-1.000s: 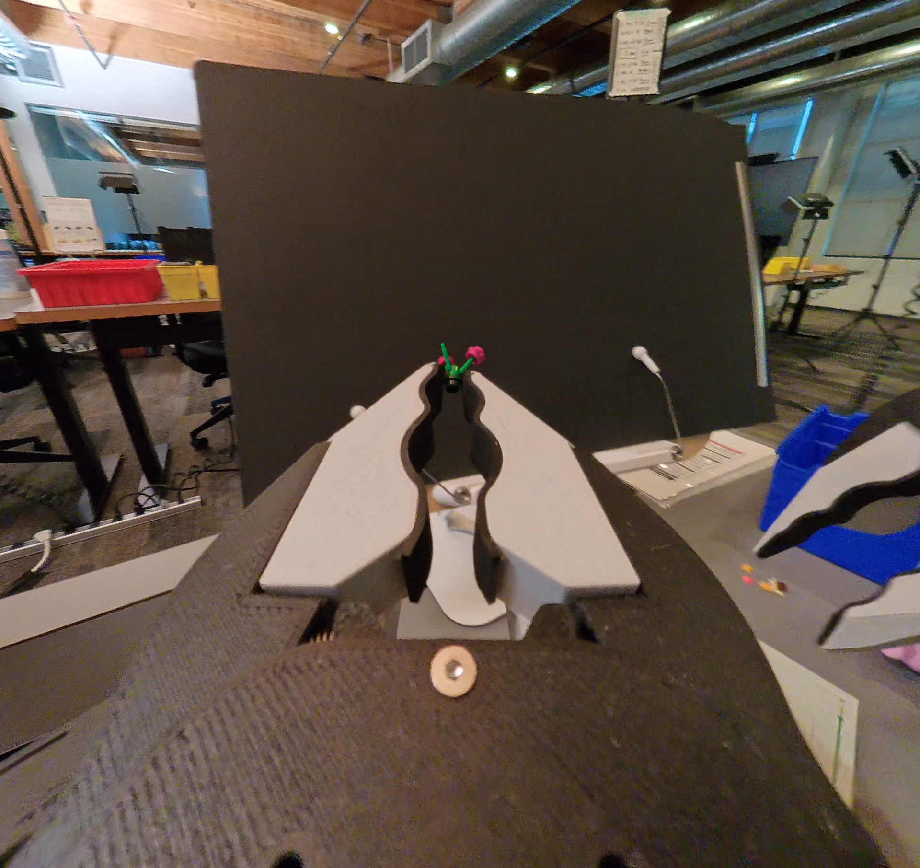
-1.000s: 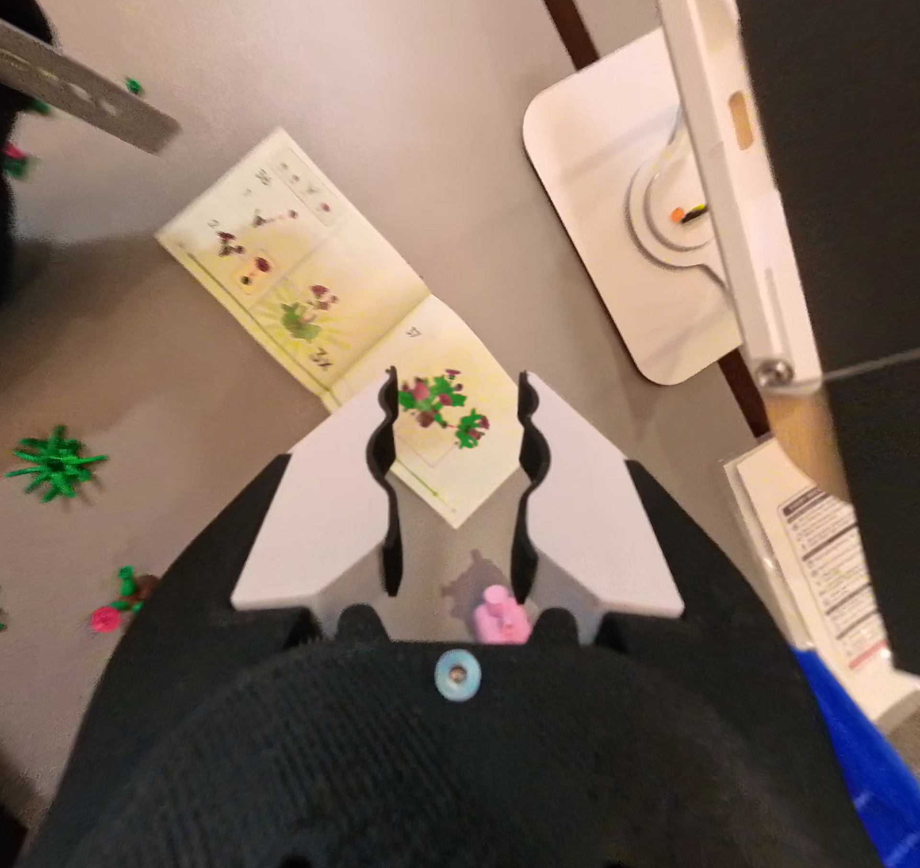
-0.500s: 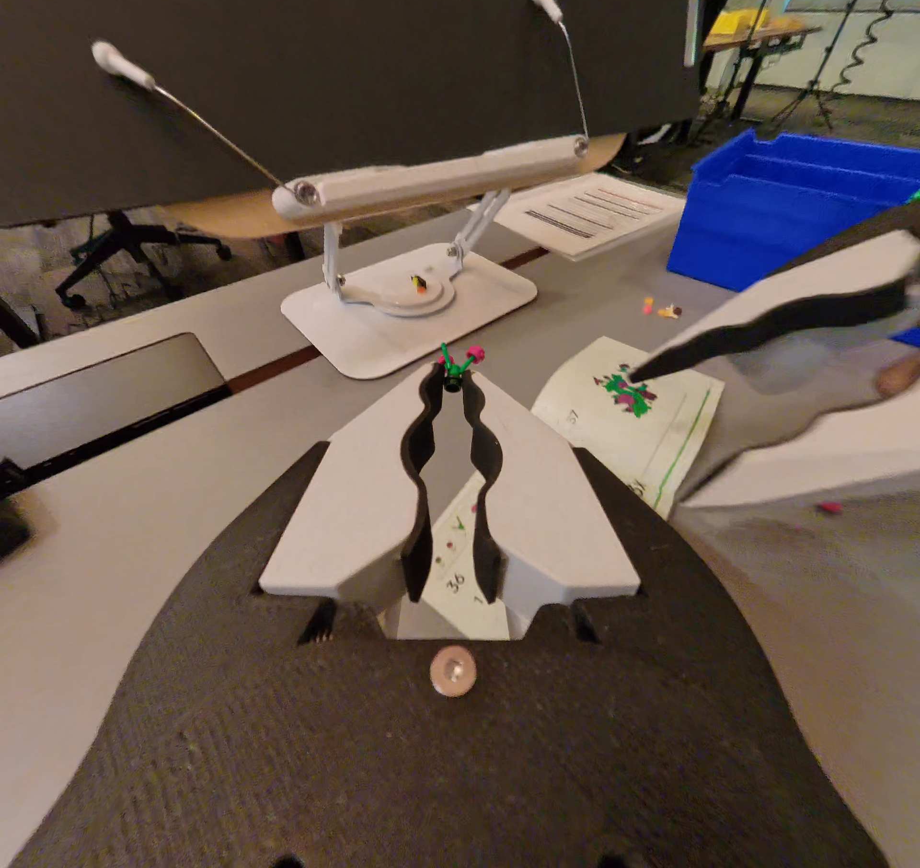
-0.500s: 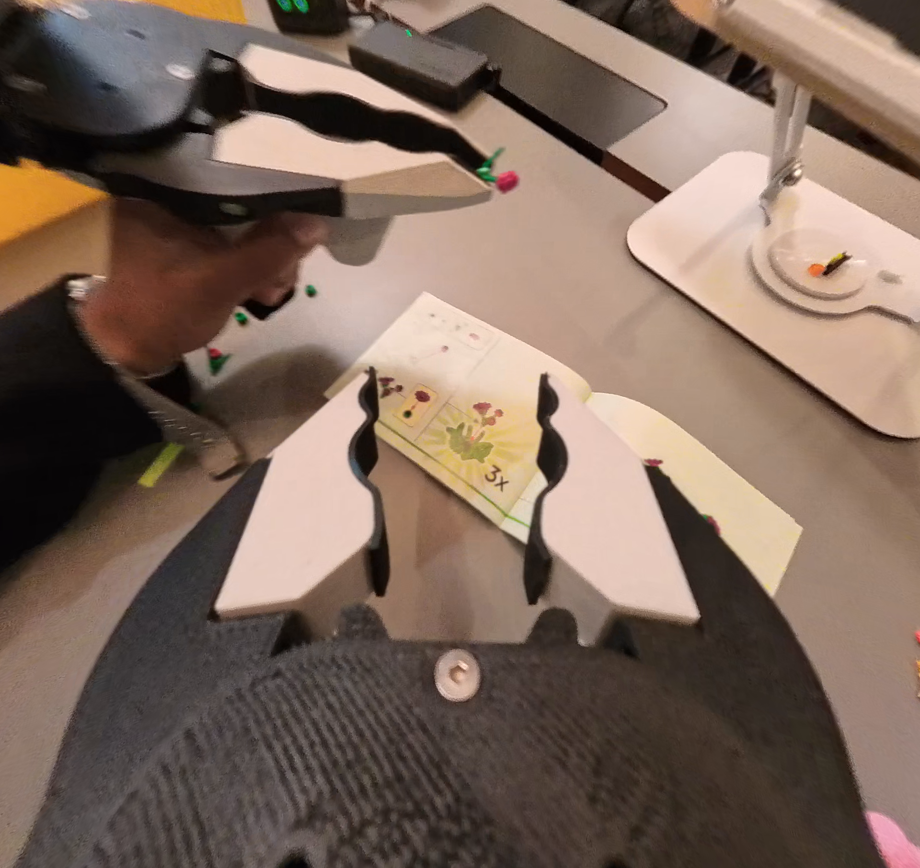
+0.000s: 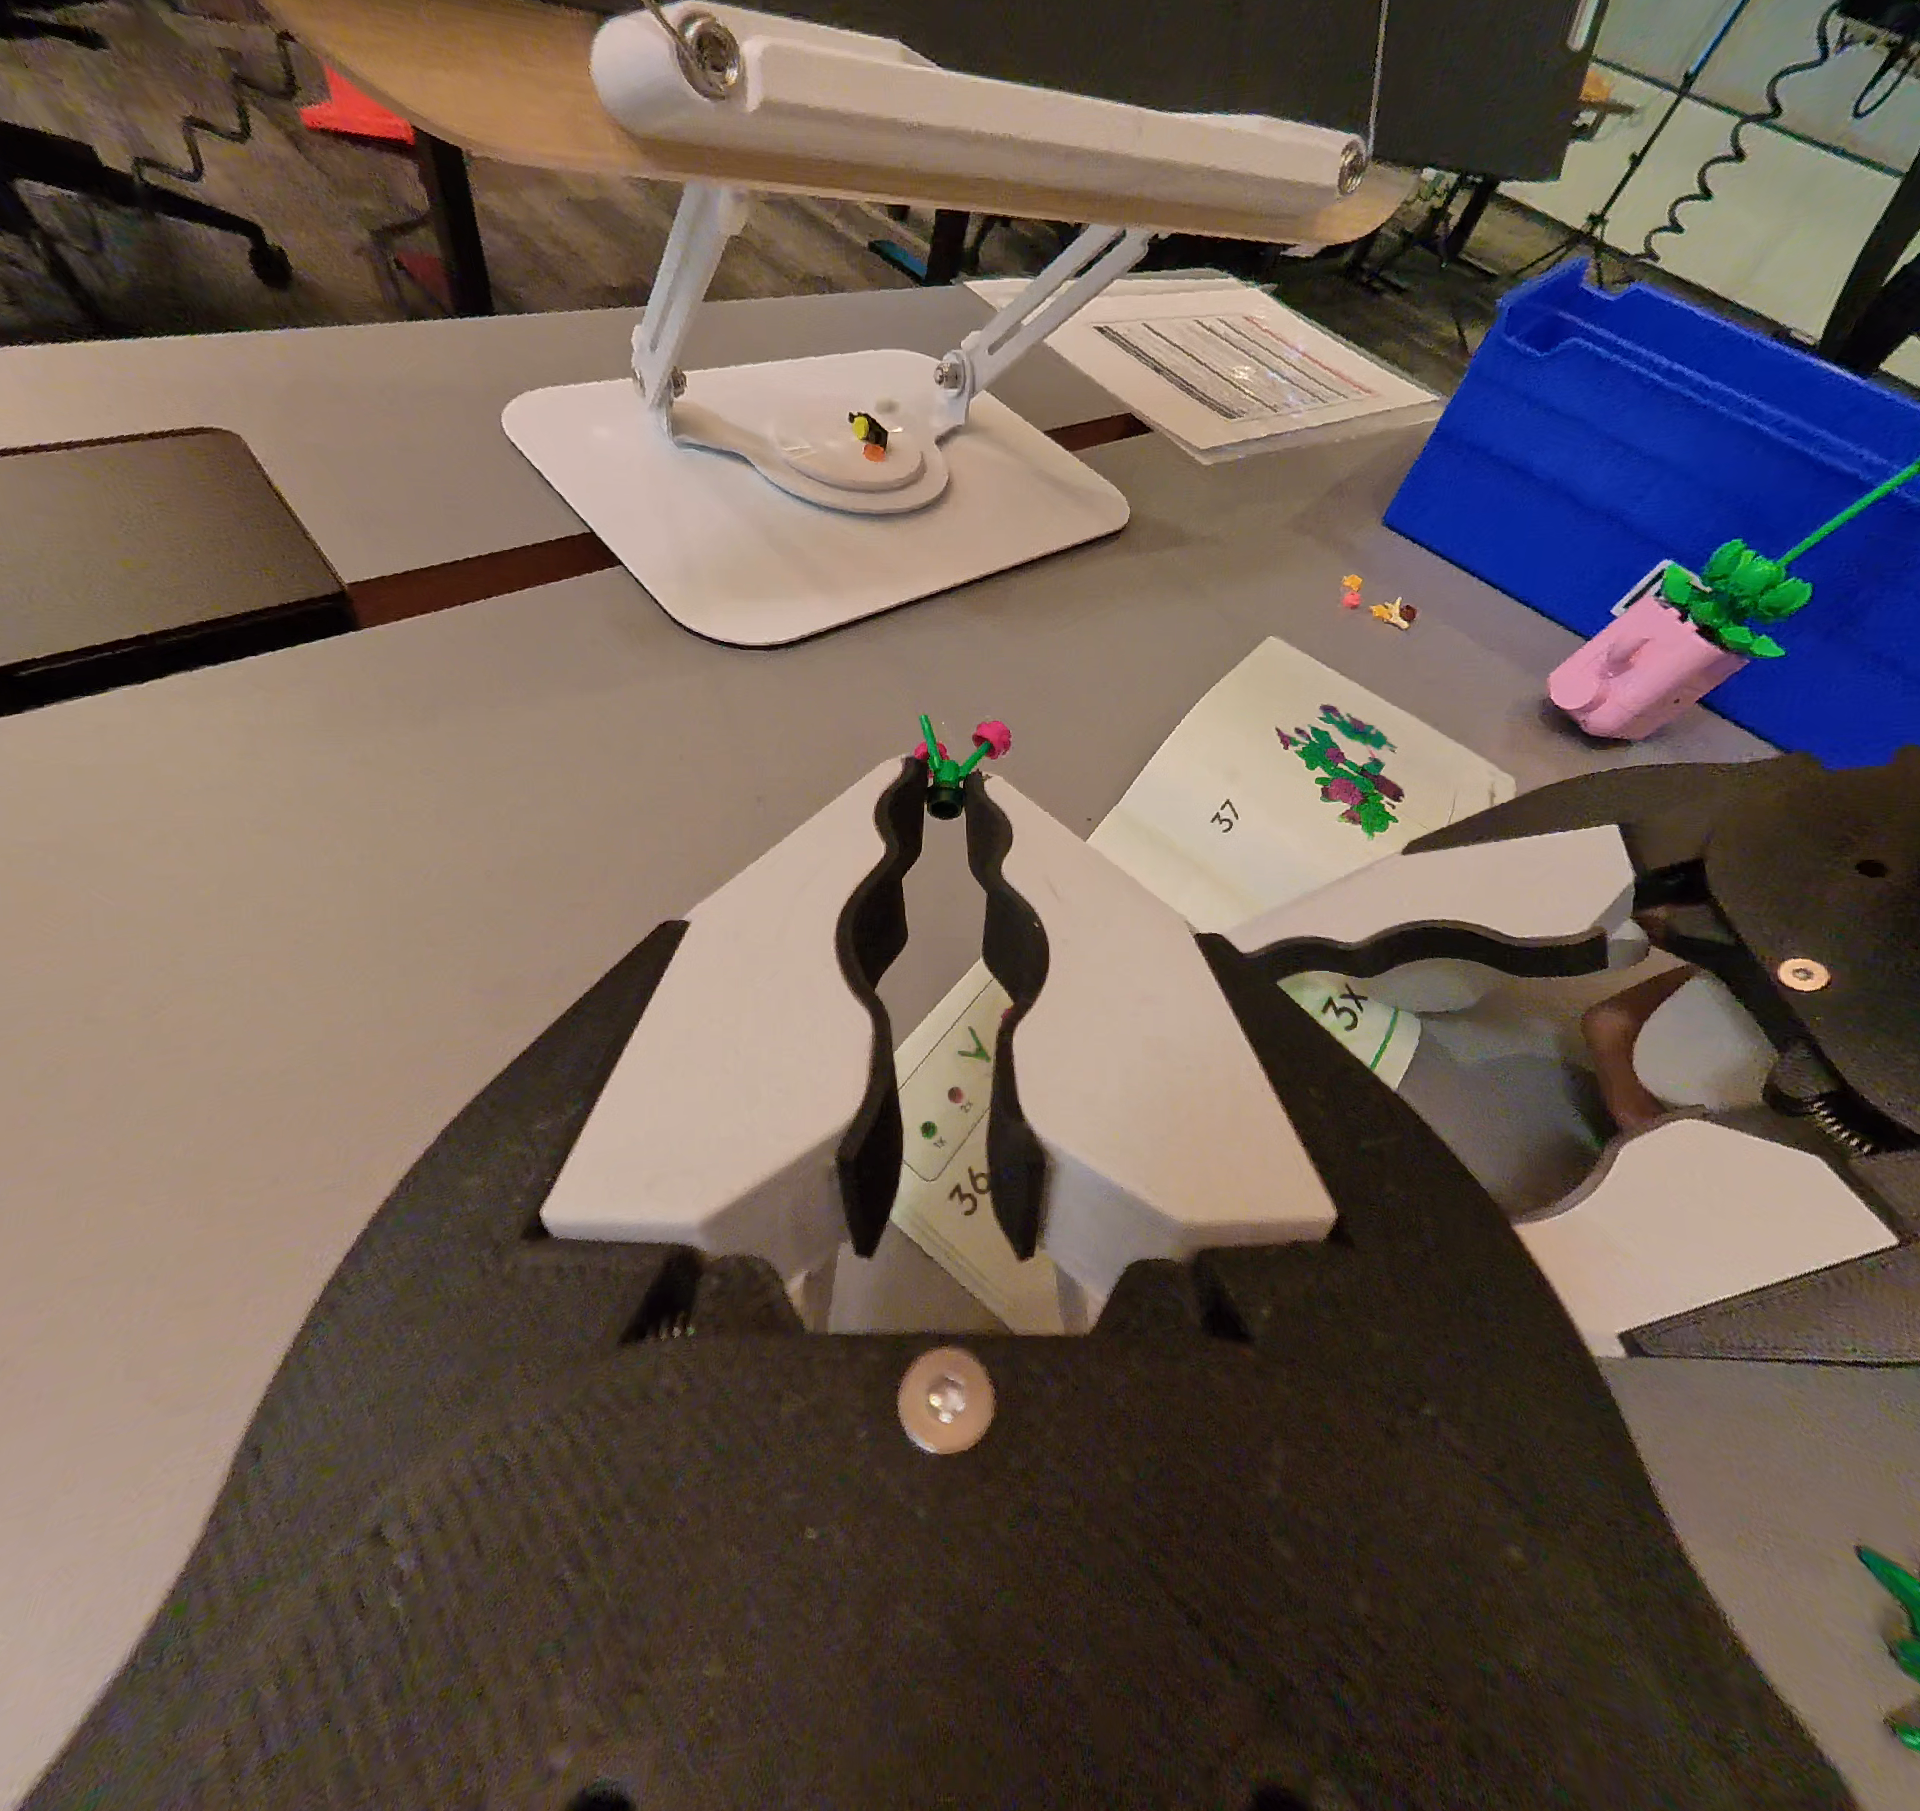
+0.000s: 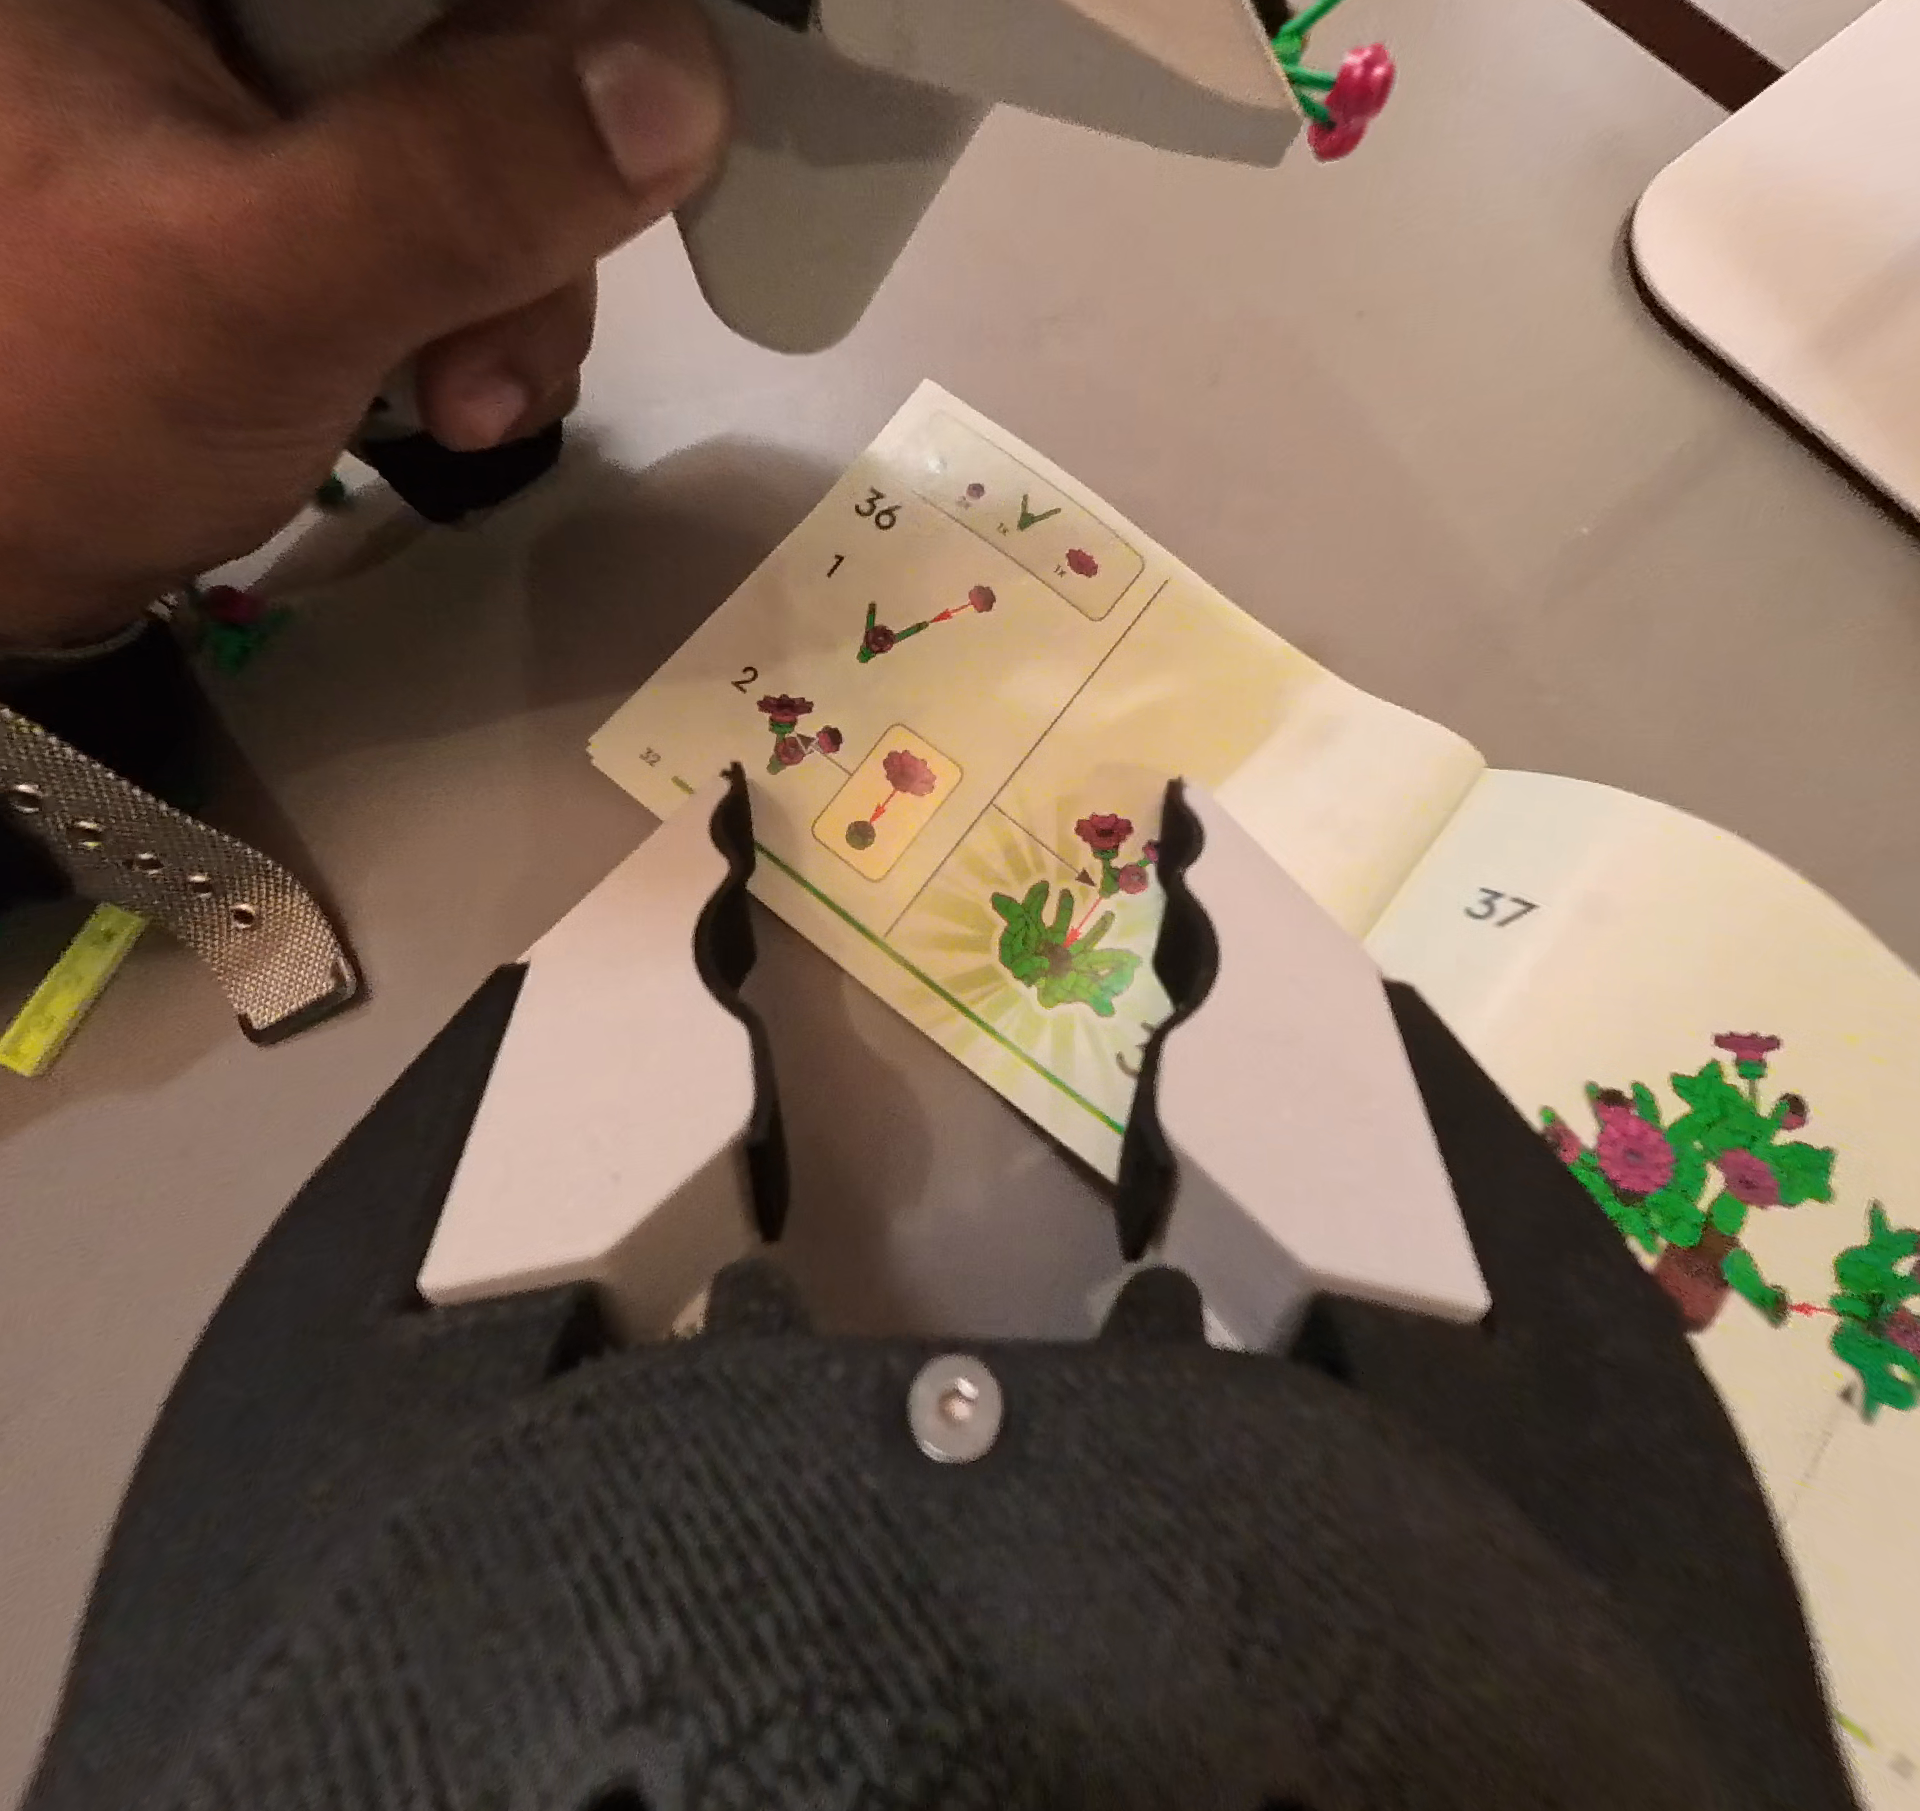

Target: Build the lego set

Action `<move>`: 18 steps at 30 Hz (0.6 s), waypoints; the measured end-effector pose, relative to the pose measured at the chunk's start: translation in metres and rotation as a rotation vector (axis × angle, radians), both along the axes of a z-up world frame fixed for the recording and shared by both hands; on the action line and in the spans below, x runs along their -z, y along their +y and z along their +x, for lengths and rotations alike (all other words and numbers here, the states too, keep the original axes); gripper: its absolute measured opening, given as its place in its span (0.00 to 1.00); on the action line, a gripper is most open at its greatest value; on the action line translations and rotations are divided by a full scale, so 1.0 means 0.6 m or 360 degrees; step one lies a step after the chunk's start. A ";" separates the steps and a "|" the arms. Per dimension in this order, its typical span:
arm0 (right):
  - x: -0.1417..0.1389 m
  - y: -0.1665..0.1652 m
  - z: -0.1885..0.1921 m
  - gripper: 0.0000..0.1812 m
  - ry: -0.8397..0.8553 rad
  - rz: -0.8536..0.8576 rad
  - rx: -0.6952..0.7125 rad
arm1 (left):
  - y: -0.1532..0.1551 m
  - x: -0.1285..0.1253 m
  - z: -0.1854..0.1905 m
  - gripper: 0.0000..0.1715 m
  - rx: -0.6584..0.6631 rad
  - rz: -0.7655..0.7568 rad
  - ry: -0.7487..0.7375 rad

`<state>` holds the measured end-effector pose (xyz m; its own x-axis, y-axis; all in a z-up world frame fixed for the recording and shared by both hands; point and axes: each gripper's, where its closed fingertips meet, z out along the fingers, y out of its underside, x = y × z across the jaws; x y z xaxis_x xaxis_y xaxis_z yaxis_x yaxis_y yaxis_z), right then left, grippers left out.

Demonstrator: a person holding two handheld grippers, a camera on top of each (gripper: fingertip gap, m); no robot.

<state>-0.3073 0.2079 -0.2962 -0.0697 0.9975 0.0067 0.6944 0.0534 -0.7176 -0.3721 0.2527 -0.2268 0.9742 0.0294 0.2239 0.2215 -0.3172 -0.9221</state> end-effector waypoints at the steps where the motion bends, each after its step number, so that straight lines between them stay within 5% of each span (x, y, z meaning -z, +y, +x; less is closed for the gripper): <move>1: 0.000 0.001 0.002 0.41 -0.0010 -0.0001 0.0001 | 0.000 0.001 0.000 0.03 -0.0001 -0.0003 0.0009; 10: -0.004 0.004 0.012 0.05 -0.0034 -0.0006 0.0012 | -0.004 0.001 -0.005 0.03 -0.0029 0.0006 0.0026; 18: -0.041 0.028 0.027 0.01 0.0099 -0.0204 0.0126 | -0.013 -0.023 -0.019 0.03 -0.0114 0.0111 0.0098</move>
<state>-0.2914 0.2245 -0.2719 0.0060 0.9928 -0.1194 0.6468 -0.0949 -0.7568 -0.3837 0.2451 -0.2128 0.9820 0.0861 0.1679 0.1839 -0.2372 -0.9539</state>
